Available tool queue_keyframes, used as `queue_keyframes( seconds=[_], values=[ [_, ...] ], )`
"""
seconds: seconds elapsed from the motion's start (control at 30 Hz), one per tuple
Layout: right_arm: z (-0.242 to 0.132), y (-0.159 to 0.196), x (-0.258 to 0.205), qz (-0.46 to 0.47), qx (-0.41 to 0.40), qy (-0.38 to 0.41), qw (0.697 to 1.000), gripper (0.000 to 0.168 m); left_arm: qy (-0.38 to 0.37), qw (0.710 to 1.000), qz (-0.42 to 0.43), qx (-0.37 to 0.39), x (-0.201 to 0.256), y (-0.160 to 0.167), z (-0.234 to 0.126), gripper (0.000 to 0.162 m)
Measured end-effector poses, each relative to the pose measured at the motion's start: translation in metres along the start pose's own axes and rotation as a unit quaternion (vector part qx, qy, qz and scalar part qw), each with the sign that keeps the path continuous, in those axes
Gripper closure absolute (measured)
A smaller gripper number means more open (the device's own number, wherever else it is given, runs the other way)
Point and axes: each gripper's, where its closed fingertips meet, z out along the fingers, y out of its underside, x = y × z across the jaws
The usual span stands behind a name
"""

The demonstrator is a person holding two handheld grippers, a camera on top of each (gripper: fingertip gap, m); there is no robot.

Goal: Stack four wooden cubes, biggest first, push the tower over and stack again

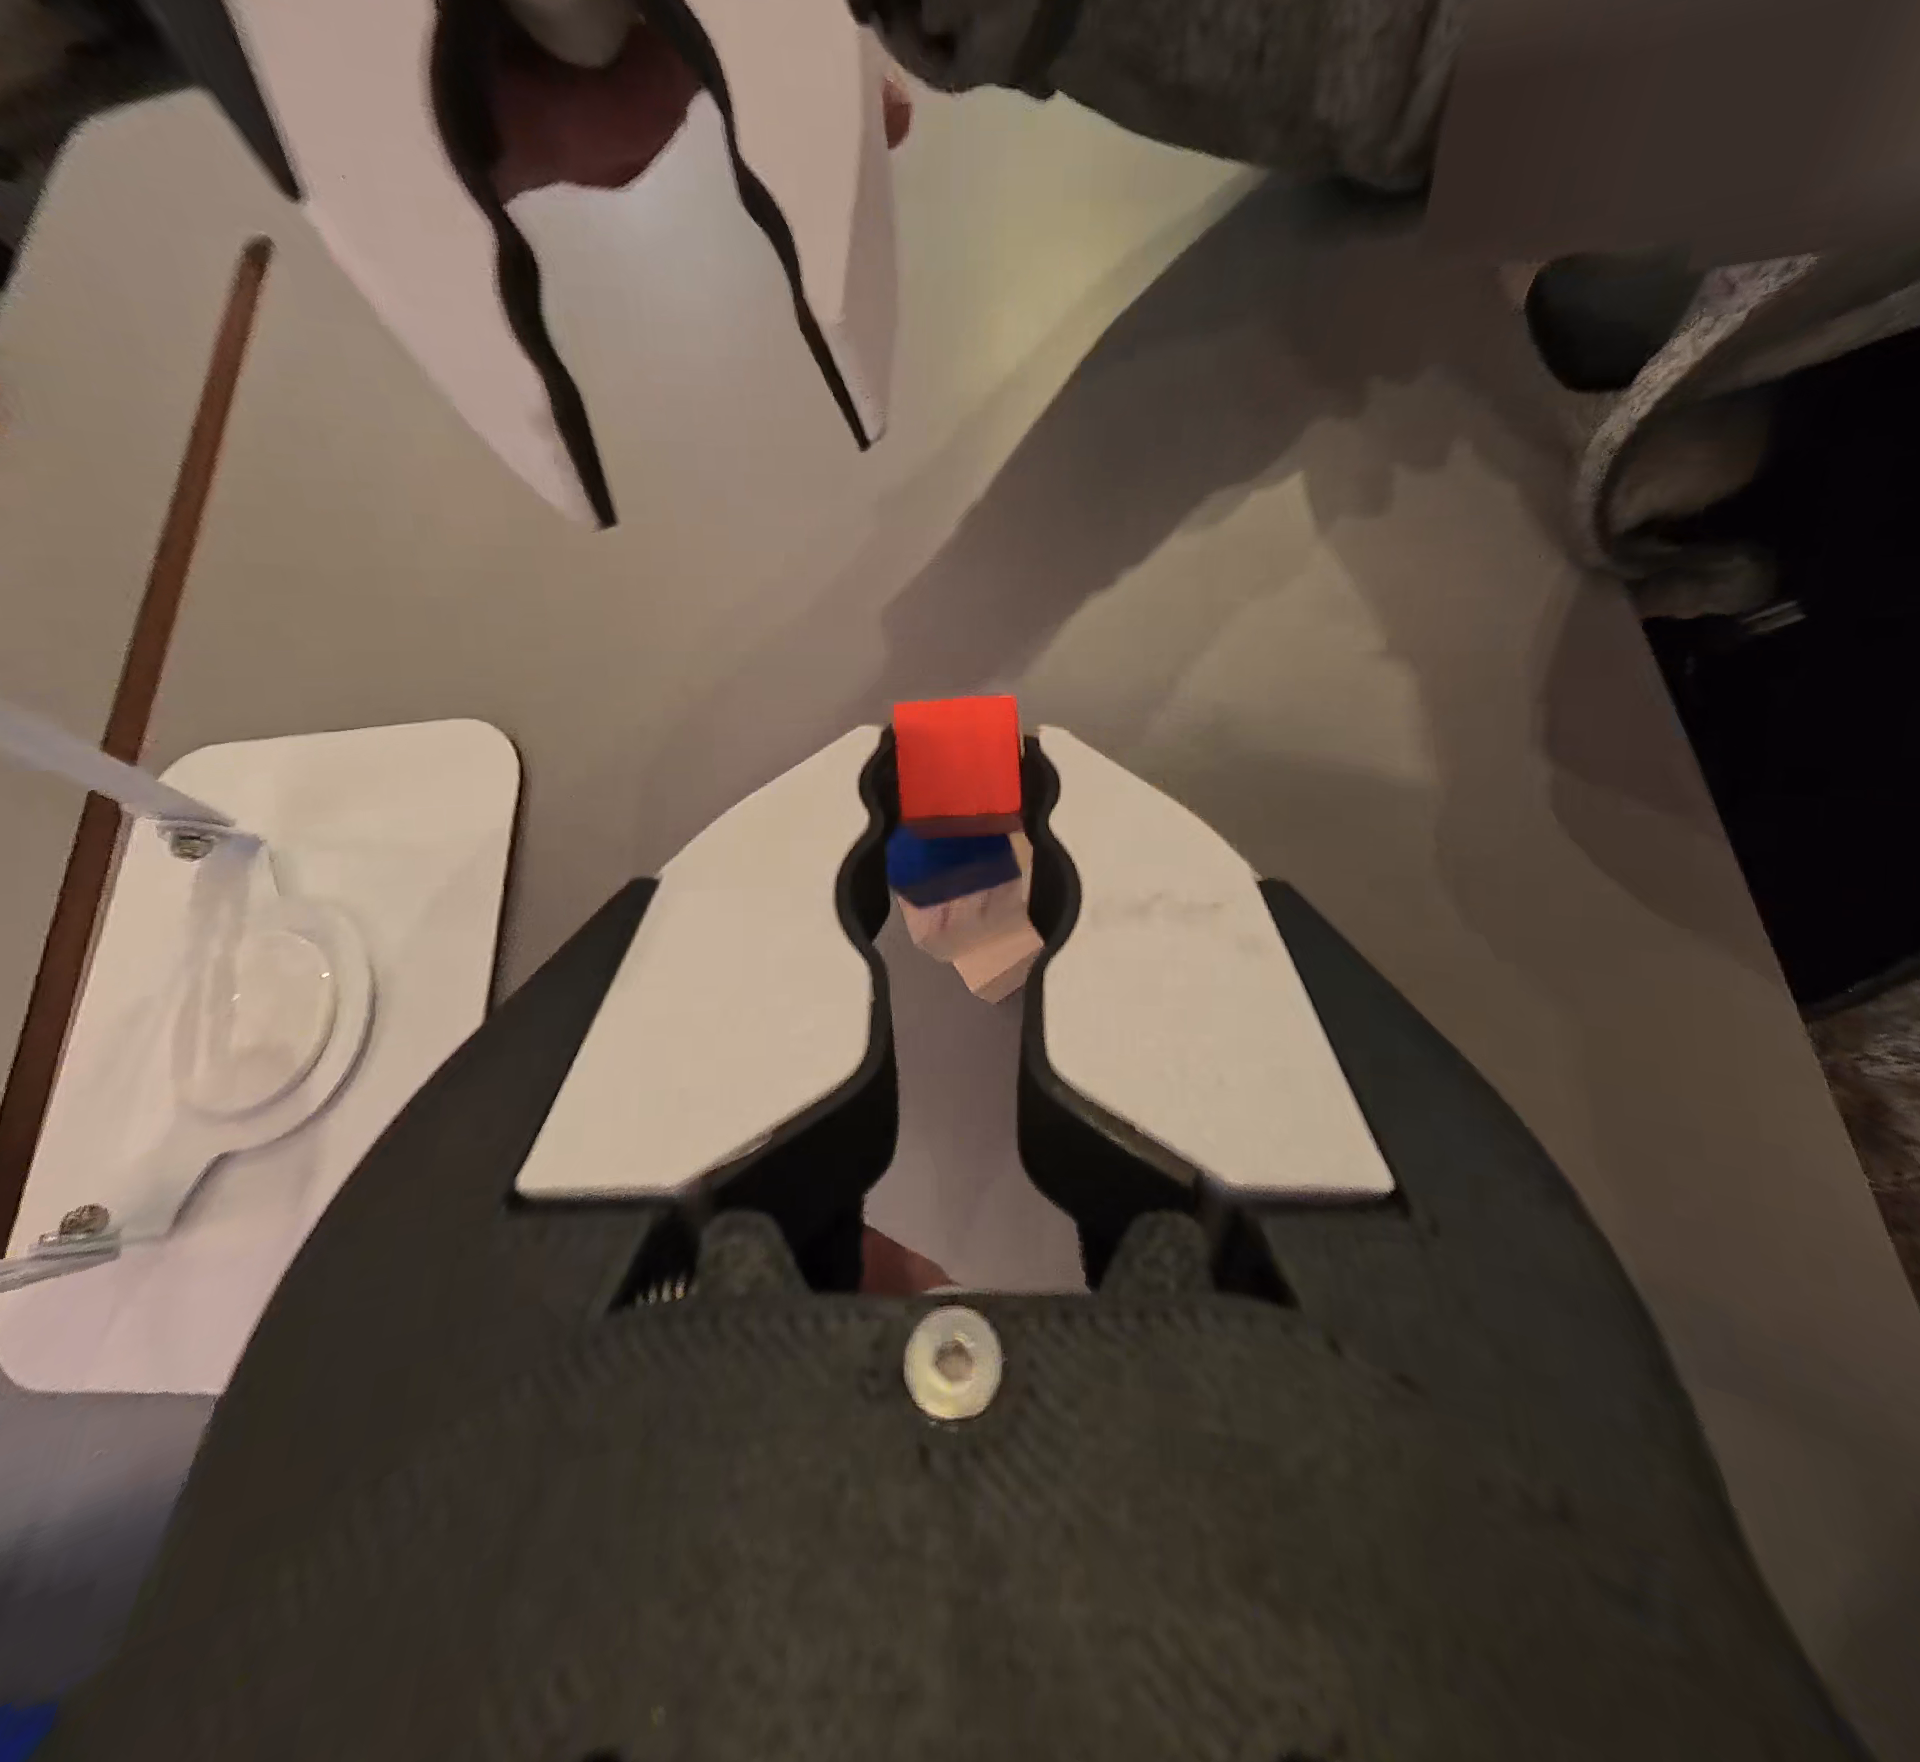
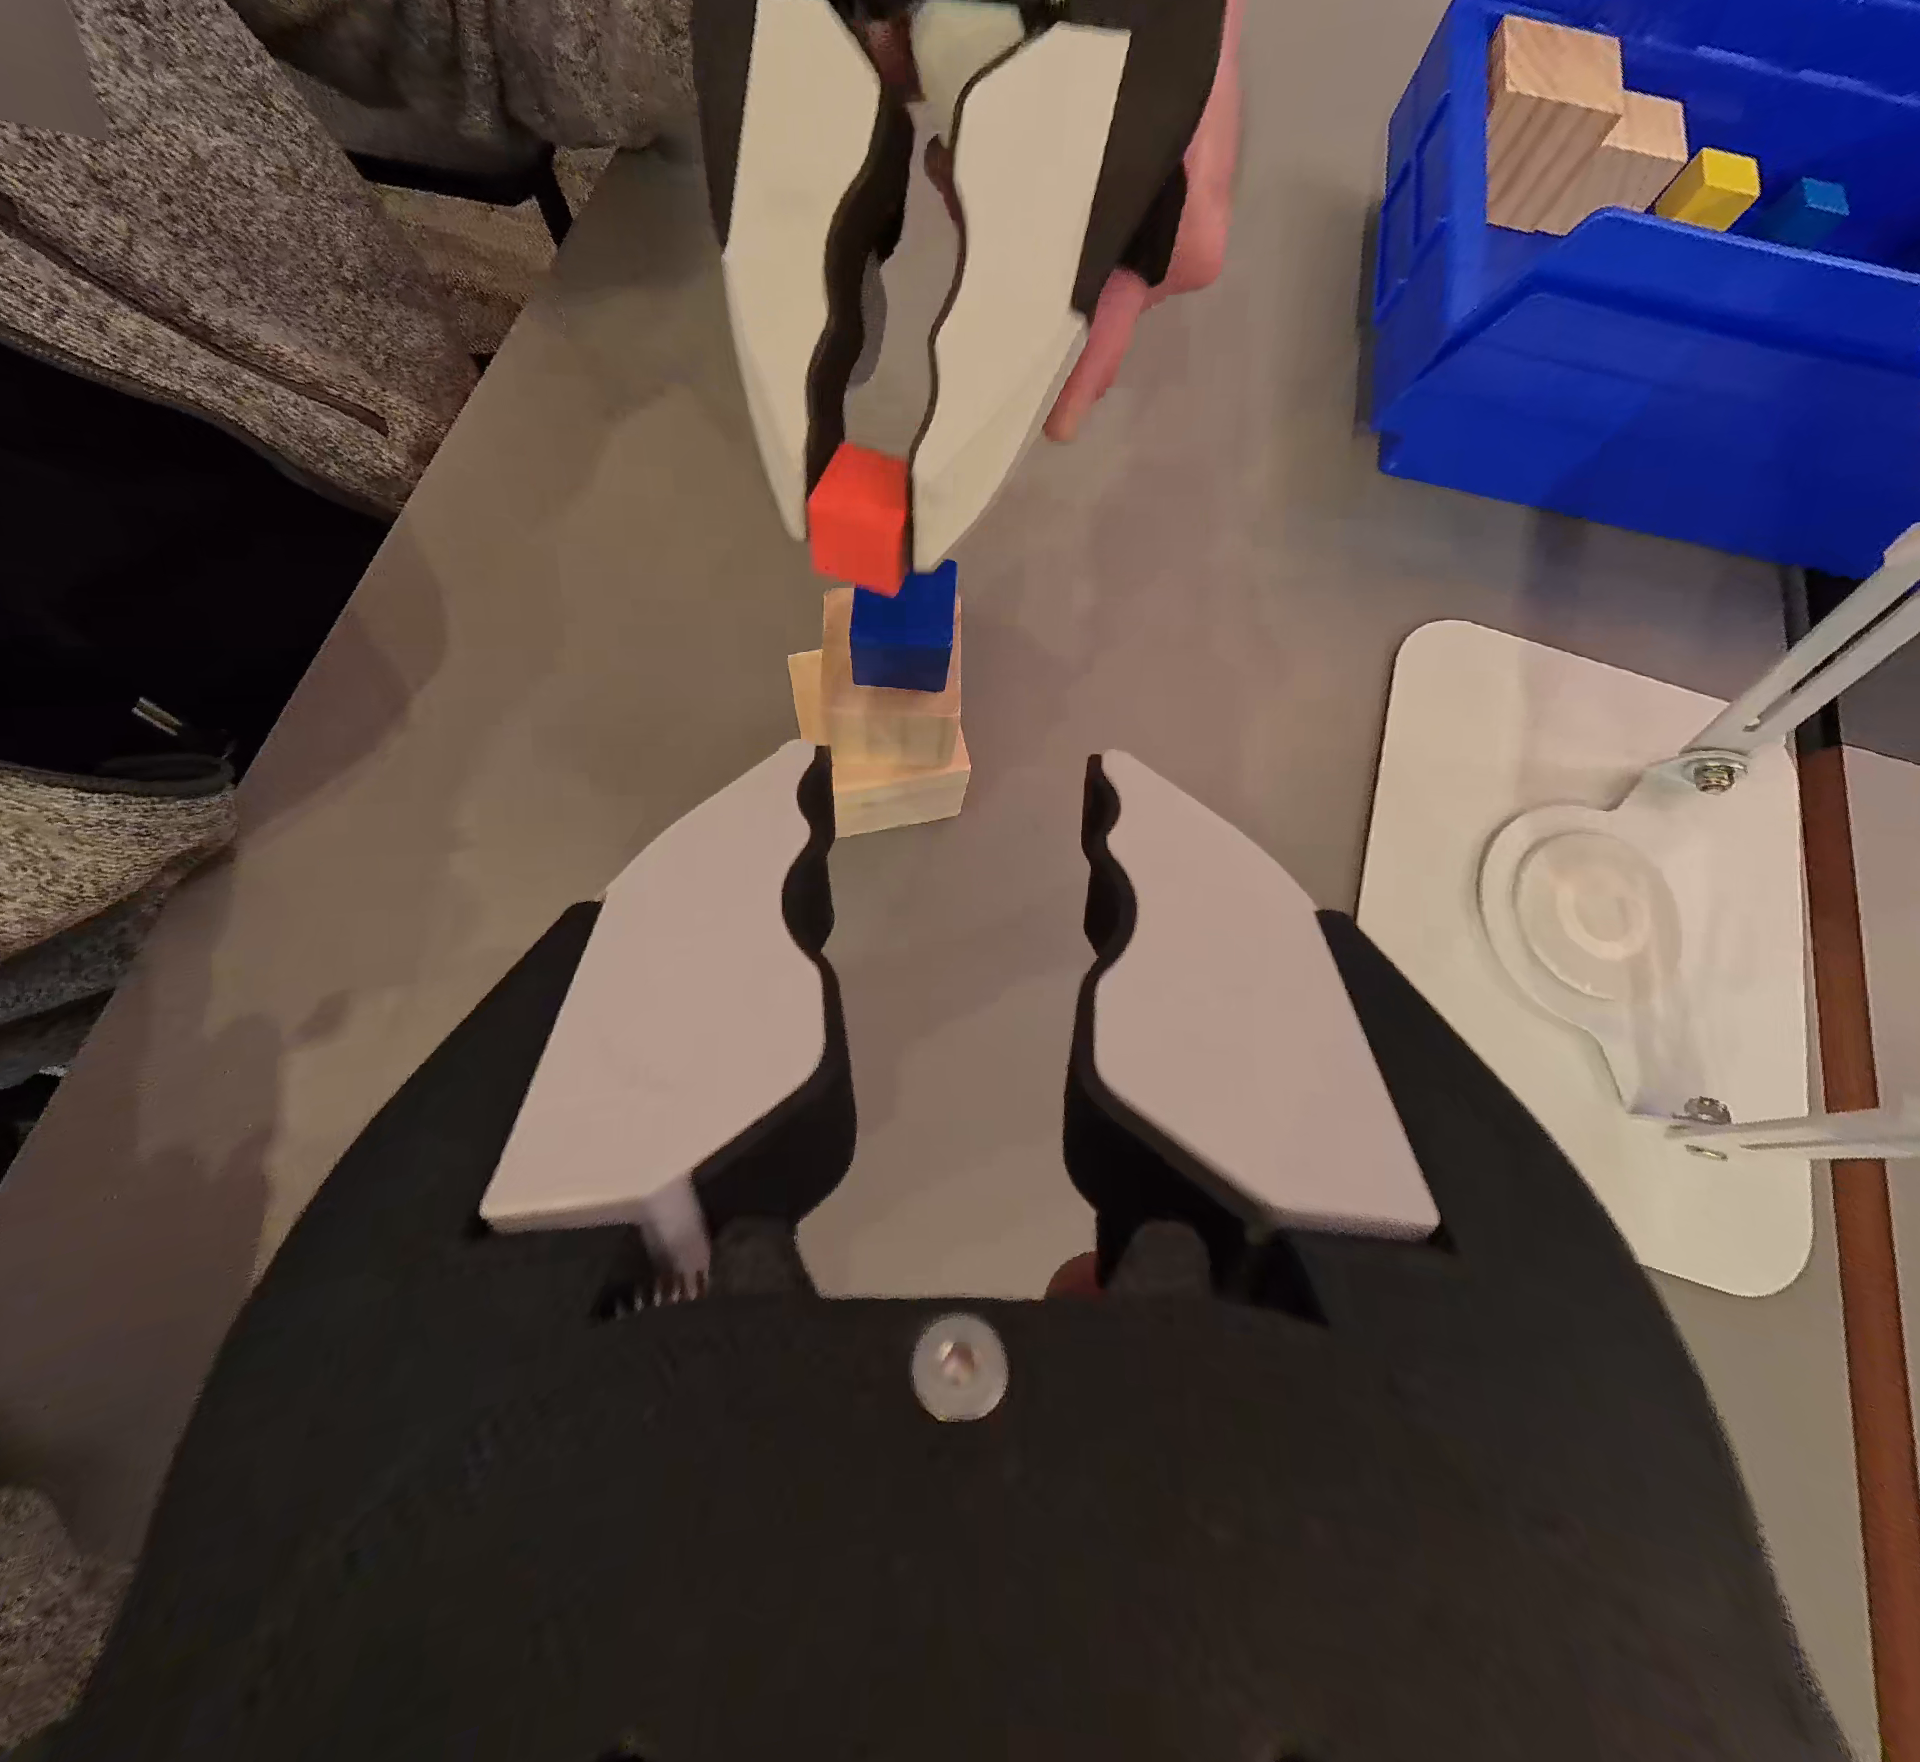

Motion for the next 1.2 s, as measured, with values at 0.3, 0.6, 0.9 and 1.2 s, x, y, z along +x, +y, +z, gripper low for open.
queue_keyframes(
  seconds=[0.3, 0.6, 0.9, 1.2],
  values=[
    [0.000, -0.003, -0.003, -0.005, 0.004, -0.005, 1.000, 0.122, -0.001, 1.000, -0.018, -0.024, -0.011, 0.004, 0.005, 0.140],
    [0.000, -0.002, -0.003, -0.003, 0.001, -0.007, 1.000, 0.122, 0.026, 0.999, -0.023, -0.035, -0.006, 0.011, 0.008, 0.134],
    [-0.008, -0.010, -0.007, -0.014, 0.010, 0.001, 1.000, 0.120, -0.028, 0.999, -0.025, -0.019, -0.017, 0.014, -0.019, 0.114],
    [-0.011, -0.033, -0.009, -0.056, 0.033, 0.036, 0.997, 0.168, -0.177, 0.979, -0.098, 0.025, -0.042, 0.103, -0.057, 0.162]
  ],
)
